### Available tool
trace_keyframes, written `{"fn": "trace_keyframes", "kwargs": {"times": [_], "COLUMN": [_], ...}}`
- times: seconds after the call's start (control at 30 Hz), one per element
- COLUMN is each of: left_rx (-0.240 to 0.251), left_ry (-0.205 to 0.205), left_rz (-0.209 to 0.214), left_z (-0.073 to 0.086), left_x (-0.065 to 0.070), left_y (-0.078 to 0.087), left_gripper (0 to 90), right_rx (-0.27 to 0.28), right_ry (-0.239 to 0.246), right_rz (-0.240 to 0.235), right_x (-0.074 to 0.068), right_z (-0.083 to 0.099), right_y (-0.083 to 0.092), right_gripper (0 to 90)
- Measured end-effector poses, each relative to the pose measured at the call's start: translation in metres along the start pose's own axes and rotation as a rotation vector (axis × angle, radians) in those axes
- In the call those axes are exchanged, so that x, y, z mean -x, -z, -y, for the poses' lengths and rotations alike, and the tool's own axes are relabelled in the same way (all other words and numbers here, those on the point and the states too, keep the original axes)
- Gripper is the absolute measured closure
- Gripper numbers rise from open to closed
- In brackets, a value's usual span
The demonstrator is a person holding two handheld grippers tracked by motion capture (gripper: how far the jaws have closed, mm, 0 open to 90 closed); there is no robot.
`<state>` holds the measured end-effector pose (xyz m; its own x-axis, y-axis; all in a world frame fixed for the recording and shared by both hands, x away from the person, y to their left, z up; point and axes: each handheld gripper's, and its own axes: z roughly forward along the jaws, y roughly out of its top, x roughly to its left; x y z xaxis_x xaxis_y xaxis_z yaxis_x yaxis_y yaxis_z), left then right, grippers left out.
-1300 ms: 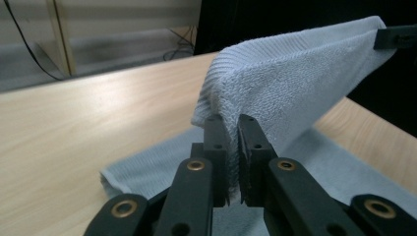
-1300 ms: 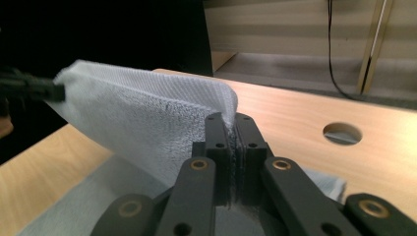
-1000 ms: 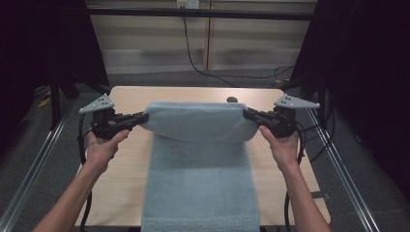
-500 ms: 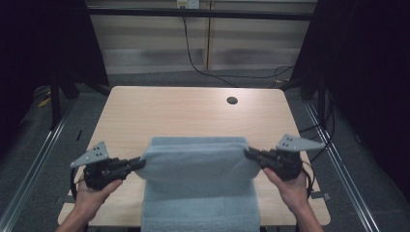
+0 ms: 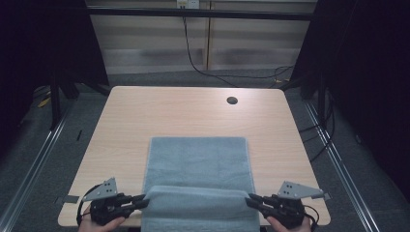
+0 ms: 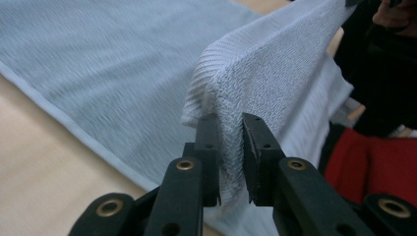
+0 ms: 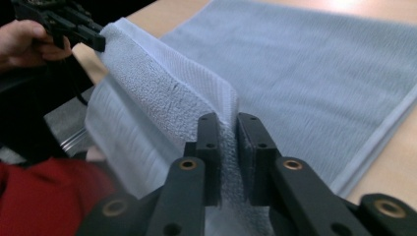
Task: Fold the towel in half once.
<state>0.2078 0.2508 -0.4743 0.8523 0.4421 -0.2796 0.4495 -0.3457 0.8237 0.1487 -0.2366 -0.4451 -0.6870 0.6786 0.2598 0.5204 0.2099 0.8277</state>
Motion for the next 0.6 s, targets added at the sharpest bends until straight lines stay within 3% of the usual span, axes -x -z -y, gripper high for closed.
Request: {"fn": "trace_keyframes", "kwargs": {"times": [0.13, 0.17, 0.2, 0.27, 0.43, 0.47, 0.53, 0.6], "left_rx": [-0.016, -0.021, -0.017, 0.021, 0.042, 0.057, 0.084, 0.114], "left_ry": [-0.001, -0.018, -0.029, -0.004, 0.02, 0.011, 0.0, 0.01], "left_rz": [0.021, 0.015, 0.008, 0.038, 0.018, 0.035, 0.01, 0.012], "left_z": [0.011, 0.013, 0.013, 0.012, 0.004, -0.001, -0.01, -0.022], "left_x": [0.013, 0.015, 0.017, 0.016, -0.003, -0.007, -0.012, -0.023], "left_y": [0.007, 0.008, 0.011, 0.014, 0.013, 0.014, 0.014, 0.011], "left_gripper": [75.8, 74.6, 72.3, 69.6, 62.3, 62.3, 60.8, 59.2], "right_rx": [-0.031, -0.023, -0.01, 0.005, 0.013, 0.006, -0.026, -0.042], "right_ry": [0.01, 0.008, -0.004, 0.002, 0.001, -0.007, -0.005, 0.017], "right_rz": [-0.009, -0.026, -0.055, -0.051, -0.017, -0.02, -0.012, 0.003], "right_x": [-0.007, -0.009, -0.009, -0.009, 0.009, 0.015, 0.026, 0.032], "right_z": [0.01, 0.013, 0.014, 0.011, 0.003, 0.001, -0.007, -0.016], "right_y": [0.005, 0.007, 0.009, 0.011, -0.002, -0.008, -0.024, -0.036], "right_gripper": [76.9, 74.9, 72.1, 69.2, 66.7, 66.6, 64.7, 62.6]}}
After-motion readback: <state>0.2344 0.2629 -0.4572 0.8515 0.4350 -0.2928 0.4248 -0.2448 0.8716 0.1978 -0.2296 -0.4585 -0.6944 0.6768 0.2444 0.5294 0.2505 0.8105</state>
